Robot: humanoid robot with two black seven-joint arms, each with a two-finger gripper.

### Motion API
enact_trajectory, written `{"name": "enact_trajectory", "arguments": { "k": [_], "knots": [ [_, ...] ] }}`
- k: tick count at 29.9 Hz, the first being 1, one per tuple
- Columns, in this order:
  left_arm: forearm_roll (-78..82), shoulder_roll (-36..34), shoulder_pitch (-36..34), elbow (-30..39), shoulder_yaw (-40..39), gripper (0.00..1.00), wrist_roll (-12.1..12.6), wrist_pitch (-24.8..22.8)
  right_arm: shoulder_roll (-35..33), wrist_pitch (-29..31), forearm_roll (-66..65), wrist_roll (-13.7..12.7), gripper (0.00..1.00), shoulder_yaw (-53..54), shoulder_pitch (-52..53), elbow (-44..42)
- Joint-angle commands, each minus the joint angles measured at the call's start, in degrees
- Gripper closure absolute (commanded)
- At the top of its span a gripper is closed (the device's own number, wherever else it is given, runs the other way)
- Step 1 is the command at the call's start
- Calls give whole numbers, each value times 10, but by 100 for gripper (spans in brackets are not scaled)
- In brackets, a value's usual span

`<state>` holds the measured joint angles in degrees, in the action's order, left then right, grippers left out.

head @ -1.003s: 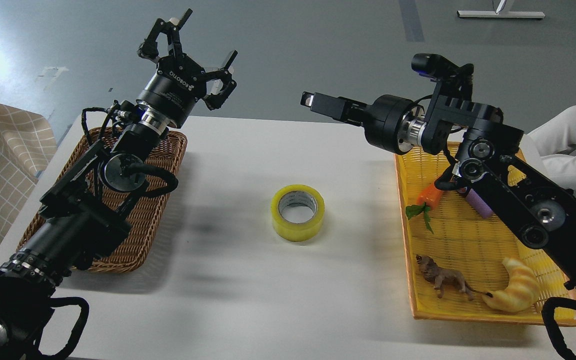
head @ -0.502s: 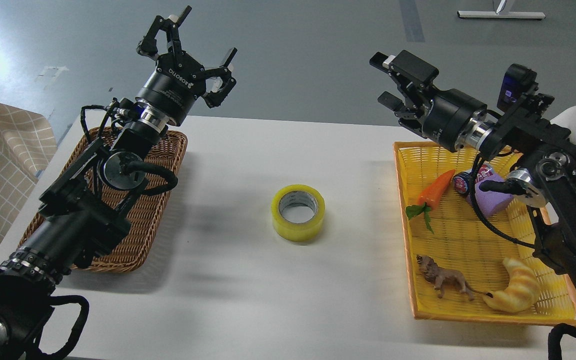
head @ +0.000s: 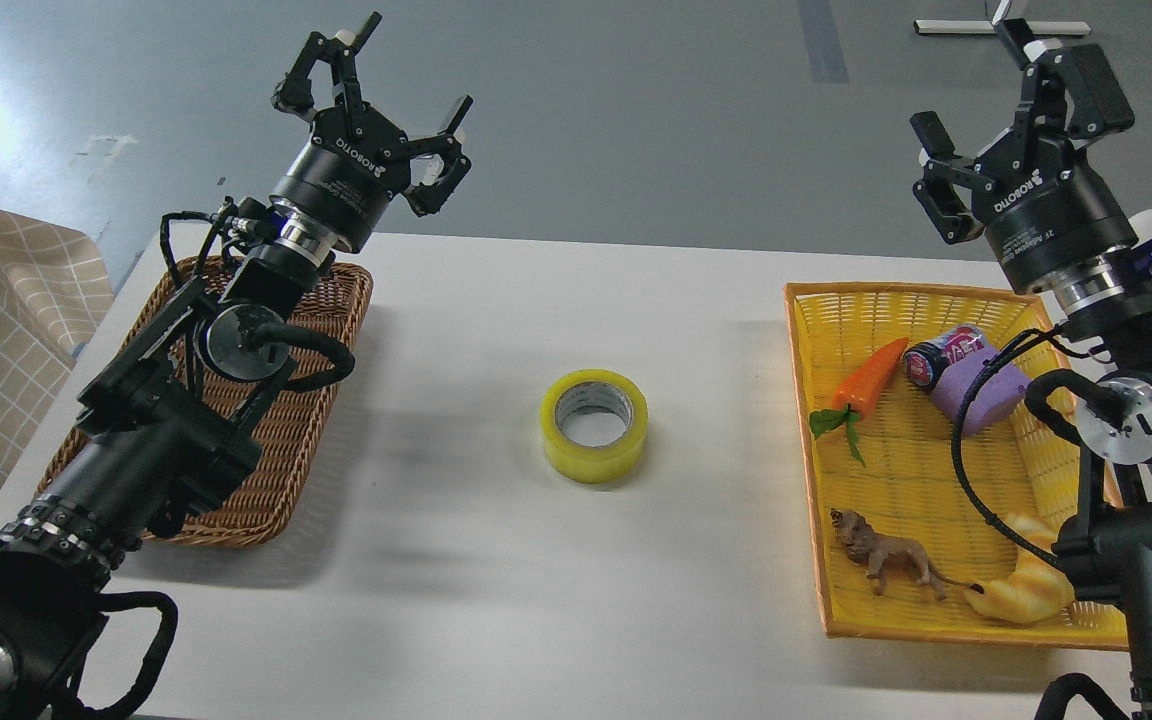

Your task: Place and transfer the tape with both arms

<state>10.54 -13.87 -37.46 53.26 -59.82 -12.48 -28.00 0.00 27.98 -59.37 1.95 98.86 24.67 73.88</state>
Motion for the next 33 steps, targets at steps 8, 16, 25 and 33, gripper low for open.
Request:
{"name": "enact_trajectory", "arguments": {
  "k": [8, 16, 25, 33],
  "knots": [
    [1, 0, 3, 2, 1, 2, 1, 0, 0, 0, 152, -16, 2, -5, 6, -36],
    [1, -1, 5, 2, 3, 2, 1, 0, 0, 0, 280, -71, 1, -9, 19, -68],
    [1, -3, 6, 7, 2, 2, 1, 0, 0, 0, 321, -61, 1, -6, 34, -88],
    [2, -1, 7, 9, 3, 2, 1, 0, 0, 0, 320, -26, 1, -6, 40, -91]
  ]
}}
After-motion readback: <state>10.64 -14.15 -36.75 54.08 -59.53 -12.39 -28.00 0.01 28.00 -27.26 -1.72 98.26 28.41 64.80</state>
